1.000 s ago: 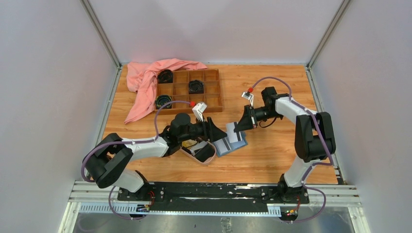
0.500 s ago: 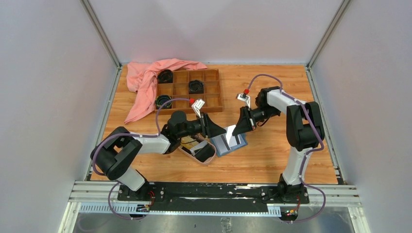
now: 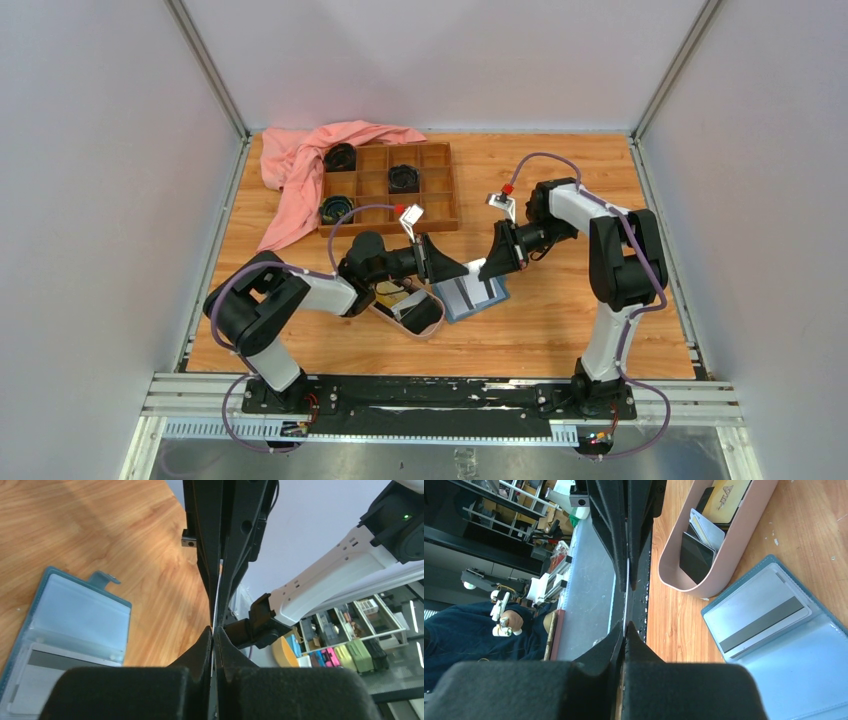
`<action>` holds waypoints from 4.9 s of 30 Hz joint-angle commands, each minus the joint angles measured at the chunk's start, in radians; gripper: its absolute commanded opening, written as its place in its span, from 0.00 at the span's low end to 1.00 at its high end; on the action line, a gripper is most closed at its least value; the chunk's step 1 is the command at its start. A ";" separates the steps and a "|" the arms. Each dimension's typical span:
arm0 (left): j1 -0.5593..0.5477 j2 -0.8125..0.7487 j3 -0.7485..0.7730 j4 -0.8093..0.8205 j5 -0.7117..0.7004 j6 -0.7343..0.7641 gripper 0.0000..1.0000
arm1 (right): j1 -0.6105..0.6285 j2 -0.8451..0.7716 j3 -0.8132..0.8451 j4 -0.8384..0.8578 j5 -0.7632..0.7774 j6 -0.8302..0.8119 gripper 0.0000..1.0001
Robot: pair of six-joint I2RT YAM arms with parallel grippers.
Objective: Put the credit cards into the card holder
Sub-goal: Insert the credit card into the card holder.
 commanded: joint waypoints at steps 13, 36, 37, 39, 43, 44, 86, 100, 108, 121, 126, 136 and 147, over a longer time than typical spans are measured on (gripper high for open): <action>0.079 -0.128 -0.109 -0.155 -0.050 0.075 0.00 | -0.047 -0.061 0.001 0.172 0.098 0.212 0.50; -0.026 -0.051 -0.053 -0.342 -0.431 -0.045 0.00 | -0.050 -0.229 -0.257 0.896 0.511 0.910 0.22; -0.031 -0.045 -0.050 -0.351 -0.440 -0.047 0.00 | -0.048 -0.226 -0.254 0.896 0.516 0.912 0.21; -0.042 -0.035 -0.047 -0.363 -0.460 -0.056 0.00 | -0.045 -0.223 -0.255 0.896 0.524 0.914 0.20; -0.054 -0.018 -0.038 -0.371 -0.481 -0.060 0.00 | -0.044 -0.220 -0.255 0.896 0.533 0.918 0.19; -0.056 -0.015 -0.035 -0.374 -0.485 -0.061 0.00 | -0.044 -0.218 -0.254 0.896 0.535 0.919 0.19; -0.118 0.104 -0.003 -0.383 -0.583 -0.206 0.00 | -0.039 -0.209 -0.249 0.900 0.552 0.943 0.16; -0.140 0.146 0.034 -0.424 -0.572 -0.239 0.00 | -0.039 -0.210 -0.249 0.904 0.554 0.948 0.16; -0.140 0.118 0.044 -0.557 -0.569 -0.284 0.00 | -0.030 -0.208 -0.249 0.907 0.552 0.954 0.16; -0.136 0.153 0.098 -0.652 -0.481 -0.318 0.01 | -0.025 -0.212 -0.250 0.909 0.546 0.959 0.16; -0.131 0.177 0.130 -0.687 -0.469 -0.309 0.01 | -0.025 -0.216 -0.250 0.909 0.542 0.959 0.16; -0.124 0.247 0.211 -0.724 -0.440 -0.262 0.03 | -0.022 -0.211 -0.248 0.908 0.572 0.960 0.16; -0.123 0.276 0.256 -0.724 -0.399 -0.232 0.13 | -0.021 -0.206 -0.244 0.904 0.586 0.951 0.18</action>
